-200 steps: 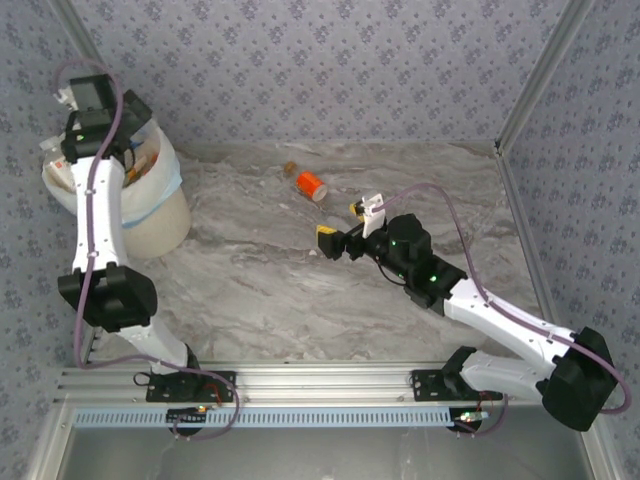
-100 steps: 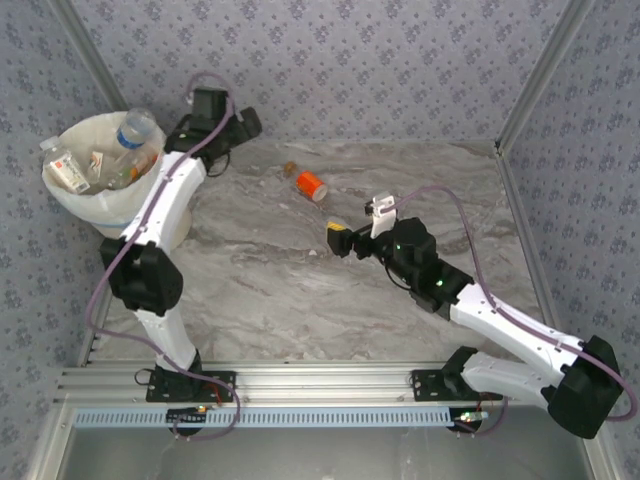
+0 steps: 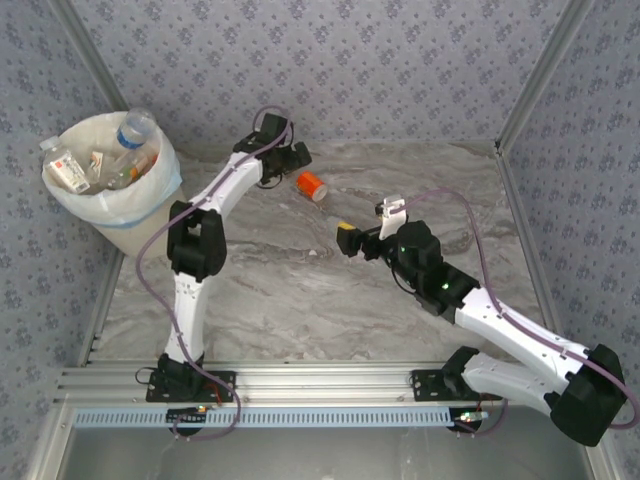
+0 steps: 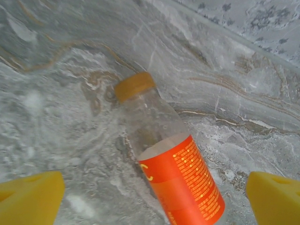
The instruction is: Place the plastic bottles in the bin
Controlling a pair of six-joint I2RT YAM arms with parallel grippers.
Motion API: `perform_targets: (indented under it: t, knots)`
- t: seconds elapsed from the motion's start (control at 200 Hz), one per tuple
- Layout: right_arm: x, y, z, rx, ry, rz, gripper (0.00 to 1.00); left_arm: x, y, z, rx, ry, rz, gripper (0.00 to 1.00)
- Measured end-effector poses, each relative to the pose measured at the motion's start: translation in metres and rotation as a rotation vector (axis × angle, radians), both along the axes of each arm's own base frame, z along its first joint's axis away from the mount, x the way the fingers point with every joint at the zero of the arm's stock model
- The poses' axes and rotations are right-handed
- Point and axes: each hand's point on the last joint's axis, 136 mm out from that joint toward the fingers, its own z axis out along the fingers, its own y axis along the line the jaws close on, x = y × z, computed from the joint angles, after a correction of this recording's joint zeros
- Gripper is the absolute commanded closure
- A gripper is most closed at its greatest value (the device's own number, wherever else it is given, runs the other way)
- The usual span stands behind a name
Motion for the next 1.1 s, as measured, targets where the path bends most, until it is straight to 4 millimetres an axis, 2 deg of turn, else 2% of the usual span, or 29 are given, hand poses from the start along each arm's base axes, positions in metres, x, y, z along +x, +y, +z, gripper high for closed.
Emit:
perform_targets:
  t: [0.24, 0.41, 0.56, 0.67, 0.78, 1.014, 1.099]
  knots:
    - [-0.003, -0.005, -0.001, -0.010, 0.011, -0.009, 0.00, 0.003, -0.040, -0.036, -0.014, 0.056, -0.003, 0.01]
    - [-0.007, -0.012, 0.003, -0.007, 0.008, -0.023, 0.00, 0.007, -0.056, -0.063, 0.050, 0.081, 0.006, 0.01]
    - [-0.012, -0.020, 0.010, 0.006, -0.001, -0.041, 0.00, 0.014, -0.057, -0.077, 0.099, 0.078, 0.022, 0.02]
    - [-0.015, -0.027, 0.013, 0.023, -0.006, -0.058, 0.00, 0.014, -0.051, -0.089, 0.141, 0.087, 0.035, 0.06]
    - [-0.017, -0.030, 0.012, 0.025, -0.003, -0.068, 0.00, 0.015, -0.046, -0.098, 0.182, 0.085, 0.034, 0.13]
    - [-0.018, -0.034, 0.005, 0.008, 0.016, -0.079, 0.00, 0.015, -0.047, -0.099, 0.233, 0.077, -0.039, 0.34]
    - [-0.018, -0.034, 0.005, 0.007, 0.016, -0.079, 0.00, 0.015, -0.046, -0.099, 0.252, 0.074, -0.069, 0.38]
